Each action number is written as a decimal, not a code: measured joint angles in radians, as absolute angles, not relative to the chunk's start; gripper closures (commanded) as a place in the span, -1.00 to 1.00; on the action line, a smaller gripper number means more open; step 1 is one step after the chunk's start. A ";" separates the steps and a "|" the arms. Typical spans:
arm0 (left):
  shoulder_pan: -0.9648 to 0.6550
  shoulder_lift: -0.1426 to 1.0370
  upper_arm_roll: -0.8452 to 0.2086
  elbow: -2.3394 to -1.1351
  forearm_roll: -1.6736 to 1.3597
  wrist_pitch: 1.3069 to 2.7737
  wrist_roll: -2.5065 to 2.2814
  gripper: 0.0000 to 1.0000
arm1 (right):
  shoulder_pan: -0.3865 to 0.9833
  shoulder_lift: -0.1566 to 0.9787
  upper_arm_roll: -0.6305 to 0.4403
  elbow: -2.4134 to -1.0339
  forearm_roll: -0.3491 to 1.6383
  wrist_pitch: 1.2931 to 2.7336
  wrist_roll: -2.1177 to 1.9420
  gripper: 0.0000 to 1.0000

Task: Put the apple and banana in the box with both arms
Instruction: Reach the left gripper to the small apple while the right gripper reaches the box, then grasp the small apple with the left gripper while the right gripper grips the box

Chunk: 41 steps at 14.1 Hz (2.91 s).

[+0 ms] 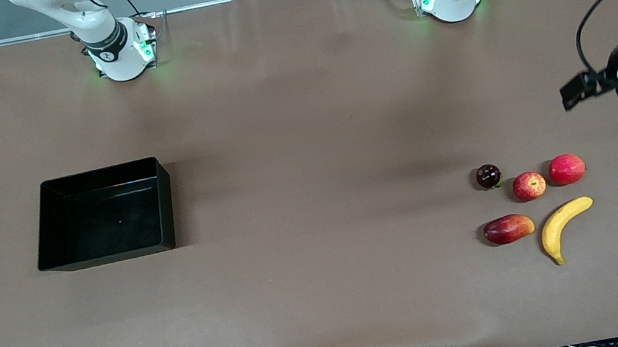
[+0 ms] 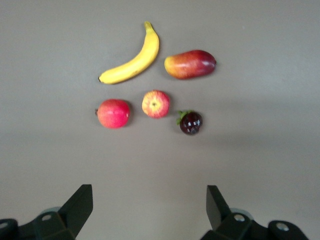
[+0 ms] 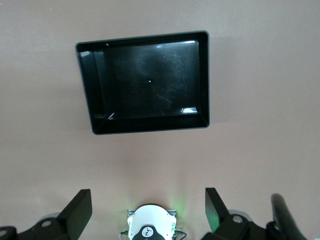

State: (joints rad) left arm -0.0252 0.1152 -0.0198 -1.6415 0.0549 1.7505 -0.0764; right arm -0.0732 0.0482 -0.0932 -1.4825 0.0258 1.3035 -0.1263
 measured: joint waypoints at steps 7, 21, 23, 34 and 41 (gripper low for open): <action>0.017 0.193 -0.020 -1.863 0.055 2.065 -0.024 -1.00 | -0.201 0.224 -0.100 -1.568 0.017 1.522 -0.215 -1.00; 0.032 0.476 -0.020 -1.869 0.055 2.301 -0.005 -1.00 | -0.247 0.329 -0.097 -2.044 0.018 2.300 -0.401 -1.00; 0.032 0.490 -0.020 -1.869 0.057 2.308 0.002 -1.00 | -0.253 0.357 -0.097 -2.073 0.020 2.359 -0.406 -0.71; 0.055 0.564 -0.023 -1.861 0.061 2.393 0.009 -1.00 | -0.253 0.351 -0.089 -2.142 0.025 2.407 -0.407 1.00; 0.052 0.582 -0.031 -1.858 0.061 2.405 0.009 1.00 | -0.219 0.263 -0.053 -1.975 0.045 1.995 -0.402 1.00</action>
